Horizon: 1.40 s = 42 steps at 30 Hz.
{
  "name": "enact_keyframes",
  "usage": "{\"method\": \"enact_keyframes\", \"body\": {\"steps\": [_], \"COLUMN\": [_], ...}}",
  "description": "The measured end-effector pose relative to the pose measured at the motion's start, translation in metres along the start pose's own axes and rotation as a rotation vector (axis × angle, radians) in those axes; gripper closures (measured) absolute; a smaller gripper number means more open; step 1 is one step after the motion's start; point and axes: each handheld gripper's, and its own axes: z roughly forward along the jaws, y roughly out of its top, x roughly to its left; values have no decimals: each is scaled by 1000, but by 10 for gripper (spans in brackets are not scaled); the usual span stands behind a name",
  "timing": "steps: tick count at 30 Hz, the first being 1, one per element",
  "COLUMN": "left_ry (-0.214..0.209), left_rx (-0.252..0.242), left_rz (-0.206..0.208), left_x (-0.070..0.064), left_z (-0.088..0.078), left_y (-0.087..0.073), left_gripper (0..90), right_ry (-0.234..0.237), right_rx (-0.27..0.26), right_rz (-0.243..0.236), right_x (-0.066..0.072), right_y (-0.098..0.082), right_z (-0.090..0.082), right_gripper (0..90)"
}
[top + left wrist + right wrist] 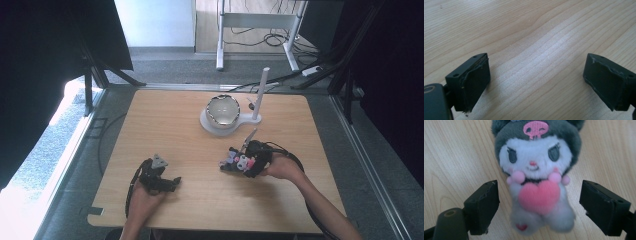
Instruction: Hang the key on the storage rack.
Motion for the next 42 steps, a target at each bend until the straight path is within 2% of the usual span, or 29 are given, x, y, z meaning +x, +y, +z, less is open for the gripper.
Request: {"method": "enact_keyframes", "body": {"steps": [2, 3, 4, 5, 6, 7, 9, 10, 15, 21, 30, 37, 42], "left_ry": [-1, -1, 1, -1, -1, 1, 0, 0, 1, -1, -1, 1, 1], "left_rx": [1, 1, 0, 1, 1, 0, 1, 1, 0, 1, 1, 0, 0], "left_rz": [0, 0, 0, 0, 0, 0, 0, 0, 0, 0, 0, -2, 3], "left_x": [0, 0, 0, 0, 0, 0, 0, 0, 0, 0, 0, 0, 0], "left_z": [0, 0, 0, 0, 0, 0, 0, 0, 0, 0, 0, 0, 0], "left_y": [0, 0, 0, 0, 0, 0, 0, 0, 0, 0, 0, 0, 0], "left_gripper": [72, 72, 72, 72, 72, 72, 72, 72, 72, 72, 72, 72, 72], "right_ry": [-5, -5, -7, -7, -9, -5, -10, -11, -18, 2, 51, 67, 59], "right_rx": [39, 39, 80, 80, 98, 138, 152, 185, 230, 201, 145, 124, 112], "right_rz": [-12, -12, -35, -35, -50, -77, -83, -98, -115, -101, -47, -5, 40], "right_x": [0, 0, 1, 1, 1, 1, 1, 1, 3, -1, -15, -25, -33], "right_y": [7, 7, 15, 15, 18, 24, 27, 31, 35, 33, 22, 12, 5], "right_z": [2, 2, 4, 4, 5, 7, 8, 11, 16, 5, -30, -47, -60], "right_gripper": [204, 204, 235, 235, 262, 306, 326, 355, 413, 424, 423, 422, 421]}}
